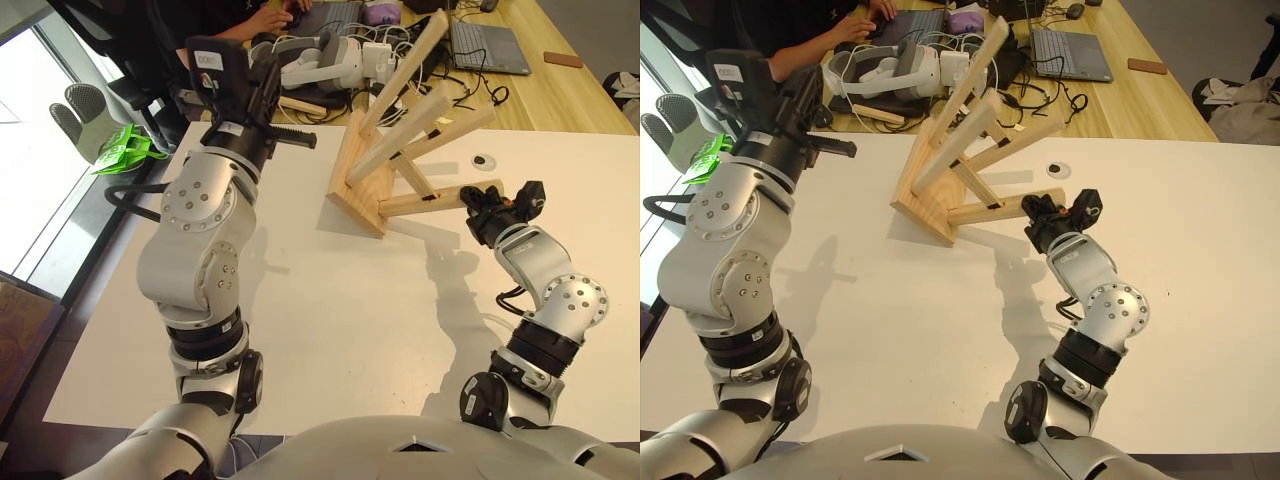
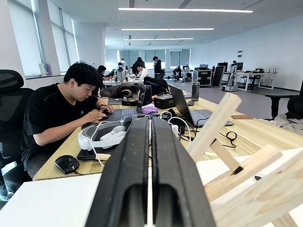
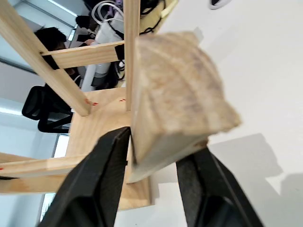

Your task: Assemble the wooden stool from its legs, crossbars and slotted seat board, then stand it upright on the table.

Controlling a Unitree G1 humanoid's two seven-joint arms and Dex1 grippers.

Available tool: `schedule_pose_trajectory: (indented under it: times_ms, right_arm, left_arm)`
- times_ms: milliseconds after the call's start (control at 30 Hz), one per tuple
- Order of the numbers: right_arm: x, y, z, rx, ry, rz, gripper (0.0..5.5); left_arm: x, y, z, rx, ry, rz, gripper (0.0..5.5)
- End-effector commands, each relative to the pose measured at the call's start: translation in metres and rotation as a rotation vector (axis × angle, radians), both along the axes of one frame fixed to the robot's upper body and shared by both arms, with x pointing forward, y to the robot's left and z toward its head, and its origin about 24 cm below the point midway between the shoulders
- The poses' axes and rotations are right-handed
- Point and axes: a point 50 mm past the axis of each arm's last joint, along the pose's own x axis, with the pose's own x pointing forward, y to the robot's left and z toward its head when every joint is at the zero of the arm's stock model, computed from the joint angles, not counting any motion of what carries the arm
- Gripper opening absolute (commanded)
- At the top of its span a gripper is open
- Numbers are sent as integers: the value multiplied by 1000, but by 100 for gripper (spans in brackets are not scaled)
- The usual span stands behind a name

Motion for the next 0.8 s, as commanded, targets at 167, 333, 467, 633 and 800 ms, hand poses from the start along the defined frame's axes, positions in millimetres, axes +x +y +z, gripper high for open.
schedule_pose_trajectory:
  times_ms: [167,333,467,633,800]
  right_arm:
    - [-21,-10,-35,-76,283,-132,258]
    - [-23,-11,-25,-35,273,-266,339]
    - [-29,10,-3,-157,194,-111,339]
    - [-77,77,17,-444,-94,850,339]
    - [-83,75,55,-859,-348,1341,339]
  left_arm:
    - [2,2,3,22,-1,6,5]
    - [2,3,3,19,-1,8,5]
    - [1,3,2,20,0,9,5]
    - [-4,3,-1,15,3,27,5]
    - [-6,4,-3,-13,6,42,5]
